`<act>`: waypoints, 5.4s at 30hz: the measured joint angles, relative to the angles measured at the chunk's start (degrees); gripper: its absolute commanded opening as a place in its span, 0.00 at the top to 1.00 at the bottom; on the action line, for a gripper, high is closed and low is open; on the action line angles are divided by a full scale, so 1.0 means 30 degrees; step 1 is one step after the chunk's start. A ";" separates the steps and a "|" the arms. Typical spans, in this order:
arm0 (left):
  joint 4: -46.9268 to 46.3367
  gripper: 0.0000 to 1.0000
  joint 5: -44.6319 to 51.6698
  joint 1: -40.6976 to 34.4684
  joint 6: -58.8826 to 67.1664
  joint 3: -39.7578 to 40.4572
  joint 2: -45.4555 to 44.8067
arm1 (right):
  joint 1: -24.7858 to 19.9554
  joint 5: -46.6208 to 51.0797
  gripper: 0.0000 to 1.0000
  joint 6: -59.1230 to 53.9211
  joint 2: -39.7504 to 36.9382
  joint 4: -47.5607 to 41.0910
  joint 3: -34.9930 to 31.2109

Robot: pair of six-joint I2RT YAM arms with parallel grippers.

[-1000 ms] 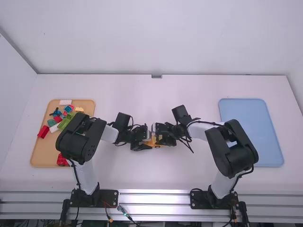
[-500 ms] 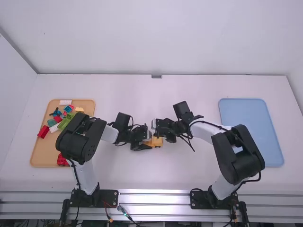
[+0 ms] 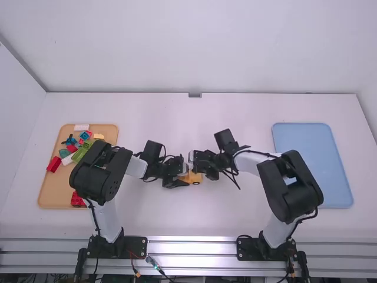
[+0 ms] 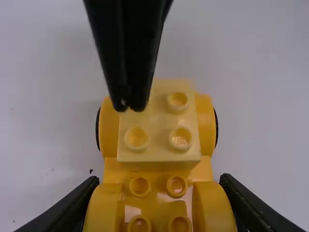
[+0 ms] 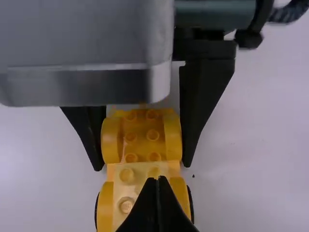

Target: Assemble lego blocks to make yellow taxi

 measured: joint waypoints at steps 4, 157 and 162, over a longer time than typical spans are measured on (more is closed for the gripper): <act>-0.0007 0.46 0.0000 0.0000 0.0000 0.0000 0.0000 | 0.0022 0.0029 1.00 0.0233 0.0051 -0.0408 0.0000; -2.9347 0.28 -1.7945 1.1380 -3.1867 2.9791 0.9741 | -0.2696 0.5501 0.01 0.8051 -0.5304 0.1049 0.1880; -2.9004 0.43 -1.8367 1.1431 -3.2669 2.9521 0.9741 | -0.2688 0.5508 0.01 0.8204 -0.5304 0.1107 0.1880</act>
